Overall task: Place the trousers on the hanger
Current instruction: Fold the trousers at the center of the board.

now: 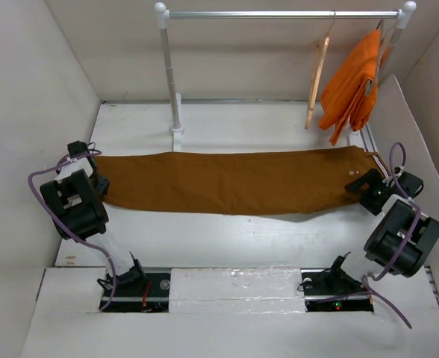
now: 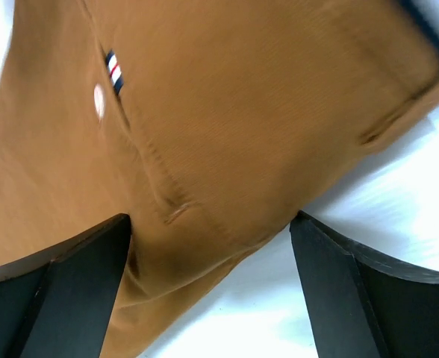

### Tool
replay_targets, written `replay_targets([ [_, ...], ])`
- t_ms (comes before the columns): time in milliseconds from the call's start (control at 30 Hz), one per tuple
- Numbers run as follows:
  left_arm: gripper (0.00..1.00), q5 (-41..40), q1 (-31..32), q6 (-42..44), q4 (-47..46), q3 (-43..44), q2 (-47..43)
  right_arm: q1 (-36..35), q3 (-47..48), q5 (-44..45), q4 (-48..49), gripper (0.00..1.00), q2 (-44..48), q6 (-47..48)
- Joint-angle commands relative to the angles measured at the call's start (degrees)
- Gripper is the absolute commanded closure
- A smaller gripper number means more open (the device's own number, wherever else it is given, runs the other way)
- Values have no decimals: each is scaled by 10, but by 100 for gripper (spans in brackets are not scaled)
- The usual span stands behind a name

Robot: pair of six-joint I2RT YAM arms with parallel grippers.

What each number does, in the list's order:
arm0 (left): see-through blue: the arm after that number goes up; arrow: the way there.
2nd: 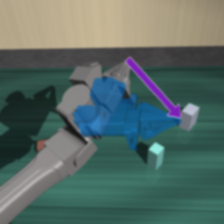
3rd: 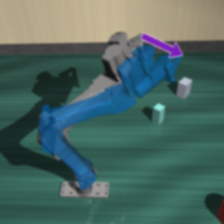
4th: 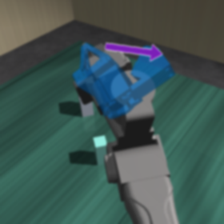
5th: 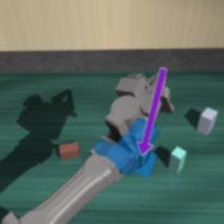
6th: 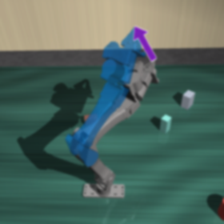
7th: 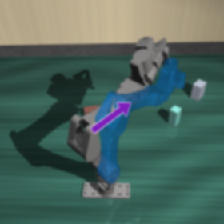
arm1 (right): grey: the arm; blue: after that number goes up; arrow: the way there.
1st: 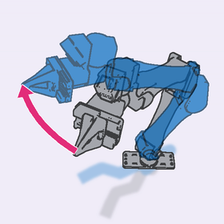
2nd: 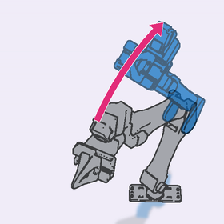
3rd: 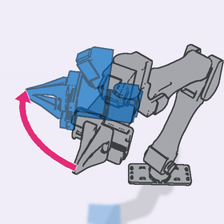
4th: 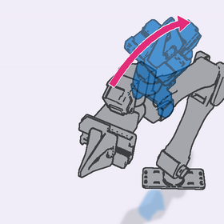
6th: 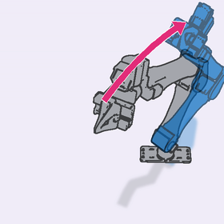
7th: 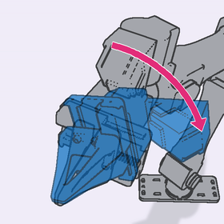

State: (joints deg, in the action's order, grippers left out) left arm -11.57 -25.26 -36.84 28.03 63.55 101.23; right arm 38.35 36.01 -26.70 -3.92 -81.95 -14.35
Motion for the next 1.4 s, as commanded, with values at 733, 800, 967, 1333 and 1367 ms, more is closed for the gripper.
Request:
replay_targets([
  [733,100,-253,-3,-8,72,26,5,82,49,180,-82,100,88,55],
  [800,100,-242,-3,11,66,30,11,88,49,173,-98,86,89,57],
  [967,76,-215,-3,-1,83,38,34,88,38,65,-92,20,32,70],
  [1333,26,-50,118,10,79,127,-96,116,25,53,-52,5,112,-8],
  [1367,26,-54,155,15,70,127,-102,116,26,66,-44,4,108,-16],
])
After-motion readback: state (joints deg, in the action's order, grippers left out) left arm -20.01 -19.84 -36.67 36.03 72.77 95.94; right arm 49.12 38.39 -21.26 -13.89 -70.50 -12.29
